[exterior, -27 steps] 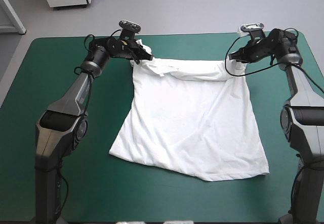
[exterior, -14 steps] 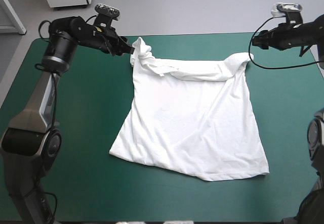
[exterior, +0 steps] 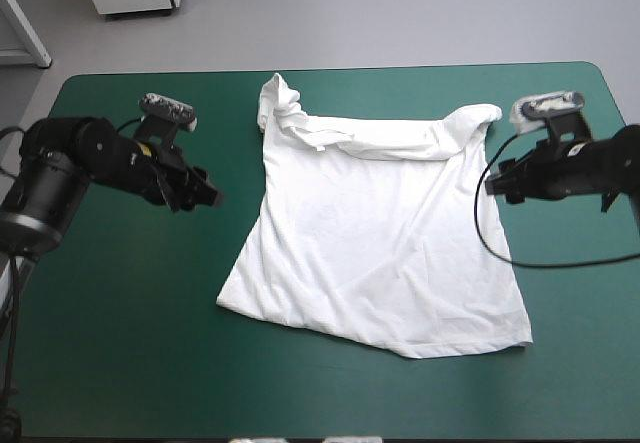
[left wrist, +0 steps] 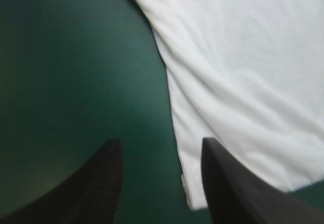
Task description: Fold the cloth
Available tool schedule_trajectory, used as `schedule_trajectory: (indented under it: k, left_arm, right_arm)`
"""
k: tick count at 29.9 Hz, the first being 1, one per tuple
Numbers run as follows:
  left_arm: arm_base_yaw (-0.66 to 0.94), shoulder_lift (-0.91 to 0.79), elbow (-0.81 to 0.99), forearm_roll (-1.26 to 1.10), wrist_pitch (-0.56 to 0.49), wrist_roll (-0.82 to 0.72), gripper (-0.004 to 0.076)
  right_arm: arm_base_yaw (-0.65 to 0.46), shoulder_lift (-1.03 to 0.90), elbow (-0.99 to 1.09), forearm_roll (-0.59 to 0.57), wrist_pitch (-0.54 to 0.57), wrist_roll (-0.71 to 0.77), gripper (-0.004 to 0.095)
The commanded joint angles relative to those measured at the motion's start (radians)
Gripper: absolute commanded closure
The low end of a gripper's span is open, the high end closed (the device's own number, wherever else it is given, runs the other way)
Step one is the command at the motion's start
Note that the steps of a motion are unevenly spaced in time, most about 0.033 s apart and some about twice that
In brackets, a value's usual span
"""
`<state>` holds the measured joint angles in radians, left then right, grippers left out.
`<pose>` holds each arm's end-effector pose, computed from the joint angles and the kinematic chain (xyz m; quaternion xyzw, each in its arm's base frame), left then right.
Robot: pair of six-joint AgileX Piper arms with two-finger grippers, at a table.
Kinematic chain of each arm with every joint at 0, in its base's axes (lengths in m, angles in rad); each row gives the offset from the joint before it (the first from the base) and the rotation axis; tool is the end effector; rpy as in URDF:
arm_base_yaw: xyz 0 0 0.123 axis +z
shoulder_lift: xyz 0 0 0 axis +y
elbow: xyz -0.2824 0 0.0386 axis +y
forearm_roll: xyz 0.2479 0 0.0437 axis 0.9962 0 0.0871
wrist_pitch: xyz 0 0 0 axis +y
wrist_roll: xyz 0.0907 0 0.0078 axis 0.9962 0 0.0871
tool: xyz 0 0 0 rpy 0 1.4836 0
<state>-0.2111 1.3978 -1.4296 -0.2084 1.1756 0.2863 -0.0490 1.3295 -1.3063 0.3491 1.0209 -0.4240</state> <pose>0.2704 -0.0757 0.3819 0.2229 0.9358 -0.0934 0.2566 0.2719 0.0133 0.3746 -0.1339 0.9301 0.0942 0.3288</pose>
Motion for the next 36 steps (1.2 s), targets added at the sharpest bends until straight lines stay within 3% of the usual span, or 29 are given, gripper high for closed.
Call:
schedule_trajectory:
  k: [1, 6, 18, 36]
  left_arm:
    - [-0.031, -0.090, 0.110, -0.015, -0.043, -0.012, 0.0363]
    - [-0.090, -0.093, 0.236, -0.002, -0.067, -0.012, 0.0363]
    - [-0.098, -0.037, 0.460, 0.010, -0.196, 0.001, 0.0363]
    - [-0.098, 0.145, 0.479, -0.101, -0.244, 0.074, 0.0370]
  right_arm:
    - [0.091, -0.129, 0.096, -0.130, -0.013, 0.098, 0.0293]
    - [0.179, -0.215, 0.208, -0.253, 0.063, 0.185, 0.0304]
    - [0.188, -0.282, 0.283, -0.312, 0.071, 0.240, 0.0304]
    - [0.188, -0.279, 0.338, -0.394, 0.077, 0.283, 0.0304]
